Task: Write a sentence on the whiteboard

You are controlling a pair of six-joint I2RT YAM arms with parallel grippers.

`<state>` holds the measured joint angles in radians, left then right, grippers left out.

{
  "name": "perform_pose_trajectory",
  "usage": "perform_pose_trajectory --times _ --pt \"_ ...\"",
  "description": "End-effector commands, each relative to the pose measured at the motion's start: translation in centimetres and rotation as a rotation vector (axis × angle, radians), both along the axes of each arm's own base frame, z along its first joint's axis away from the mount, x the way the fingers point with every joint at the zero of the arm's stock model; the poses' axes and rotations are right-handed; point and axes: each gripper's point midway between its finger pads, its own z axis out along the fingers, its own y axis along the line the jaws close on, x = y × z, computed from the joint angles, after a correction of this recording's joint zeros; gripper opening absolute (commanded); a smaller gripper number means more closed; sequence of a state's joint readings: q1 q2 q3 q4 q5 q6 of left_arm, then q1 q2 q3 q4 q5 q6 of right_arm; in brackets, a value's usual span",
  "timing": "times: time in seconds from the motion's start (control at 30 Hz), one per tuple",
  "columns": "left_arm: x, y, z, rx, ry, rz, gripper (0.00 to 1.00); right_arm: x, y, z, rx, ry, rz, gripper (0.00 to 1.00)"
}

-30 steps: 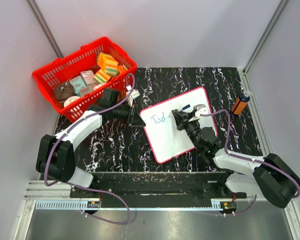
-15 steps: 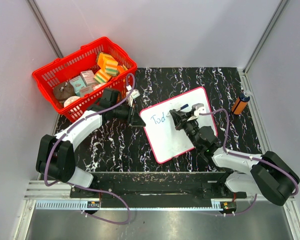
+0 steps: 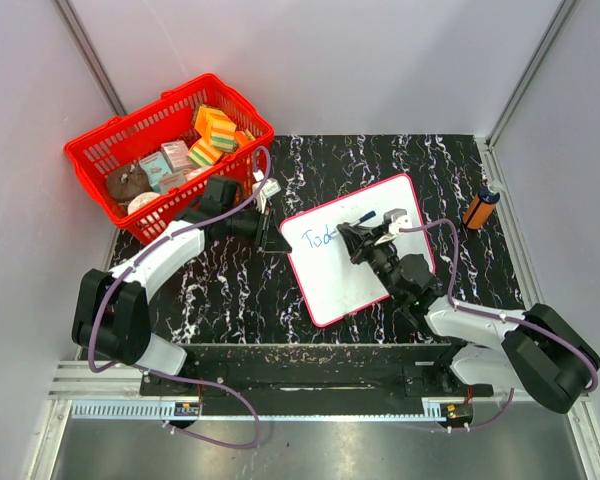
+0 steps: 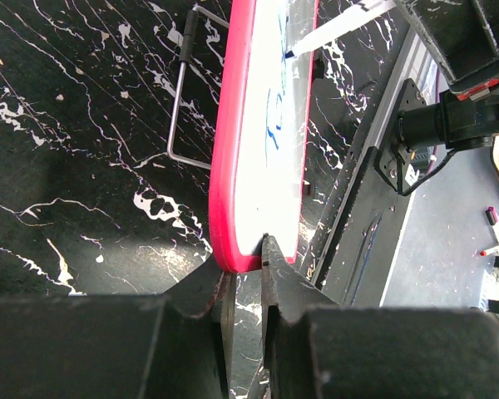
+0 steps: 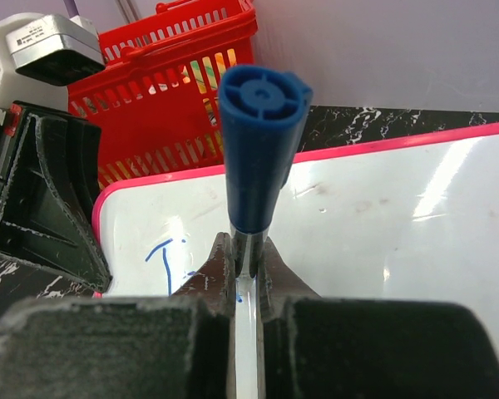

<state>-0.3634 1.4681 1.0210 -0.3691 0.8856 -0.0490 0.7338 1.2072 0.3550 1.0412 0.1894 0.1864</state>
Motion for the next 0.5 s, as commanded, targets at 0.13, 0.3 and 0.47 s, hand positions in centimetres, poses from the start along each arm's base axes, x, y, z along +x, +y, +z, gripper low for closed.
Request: perform_pose_trajectory --times 0.13,0.3,0.47 --pt "-3.1 0.6 -4.6 0.157 0.005 -0.114 0.0 -0.2 -1.2 -0.1 0.016 0.003 -0.039 0.0" --pt "-3.1 0.6 -4.7 0.156 0.008 -0.114 0.0 0.5 -1.8 0.3 0.009 -0.006 -0.086 0.0" --pt "-3.2 0.6 -4.8 0.158 0.012 -0.116 0.0 1.0 -1.9 0.8 0.013 -0.014 -0.111 0.0"
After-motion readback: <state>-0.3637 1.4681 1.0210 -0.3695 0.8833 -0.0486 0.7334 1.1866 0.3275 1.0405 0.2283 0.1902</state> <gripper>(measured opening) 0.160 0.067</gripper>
